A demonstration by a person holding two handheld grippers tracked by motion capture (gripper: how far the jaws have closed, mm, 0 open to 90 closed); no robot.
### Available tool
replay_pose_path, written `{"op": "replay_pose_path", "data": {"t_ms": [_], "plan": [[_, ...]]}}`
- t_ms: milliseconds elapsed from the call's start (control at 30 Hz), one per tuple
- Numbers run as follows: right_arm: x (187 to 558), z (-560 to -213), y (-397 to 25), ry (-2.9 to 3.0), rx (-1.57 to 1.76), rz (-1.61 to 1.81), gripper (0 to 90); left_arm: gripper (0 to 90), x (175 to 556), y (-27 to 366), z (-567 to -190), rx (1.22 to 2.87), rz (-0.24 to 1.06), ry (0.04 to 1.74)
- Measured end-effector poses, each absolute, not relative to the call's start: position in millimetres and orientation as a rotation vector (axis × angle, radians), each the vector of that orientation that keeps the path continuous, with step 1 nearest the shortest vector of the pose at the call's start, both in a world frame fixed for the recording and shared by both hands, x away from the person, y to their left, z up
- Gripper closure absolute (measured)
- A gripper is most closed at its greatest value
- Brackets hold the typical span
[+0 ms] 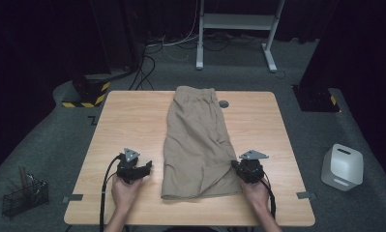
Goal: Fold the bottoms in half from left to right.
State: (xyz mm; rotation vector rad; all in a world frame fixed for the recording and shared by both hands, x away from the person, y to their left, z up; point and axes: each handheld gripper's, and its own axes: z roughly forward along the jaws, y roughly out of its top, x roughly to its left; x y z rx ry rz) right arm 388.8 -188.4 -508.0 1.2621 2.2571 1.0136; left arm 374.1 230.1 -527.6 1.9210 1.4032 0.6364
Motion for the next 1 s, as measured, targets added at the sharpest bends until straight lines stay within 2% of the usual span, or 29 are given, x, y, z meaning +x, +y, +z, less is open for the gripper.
{"op": "replay_pose_path", "data": {"t_ms": [133,333,467,533,667,700,1000], "plan": [[383,-499,-186,2.221,1.25,1.058,77.3,33.2,374,230,-528,1.921,0.637,1.404],[375,-486,-165,2.256,1.153,1.085,67.1,33.2,374,230,-528,1.92,0.638,1.404],[381,-496,-148,2.334,1.145,1.005,60.7,33.2,374,230,-528,1.92,0.638,1.403],[385,-503,-144,2.364,1.159,0.964,64.4,33.2,374,230,-528,1.92,0.638,1.403],[389,-513,-146,2.387,1.171,0.938,87.0,33.2,374,230,-528,1.921,0.637,1.403],[388,-513,-147,2.381,1.158,0.939,89.8,33.2,374,230,-528,1.921,0.635,1.404],[369,-493,-171,2.293,1.112,1.017,90.0,33.2,374,230,-528,1.92,0.638,1.403]]}}
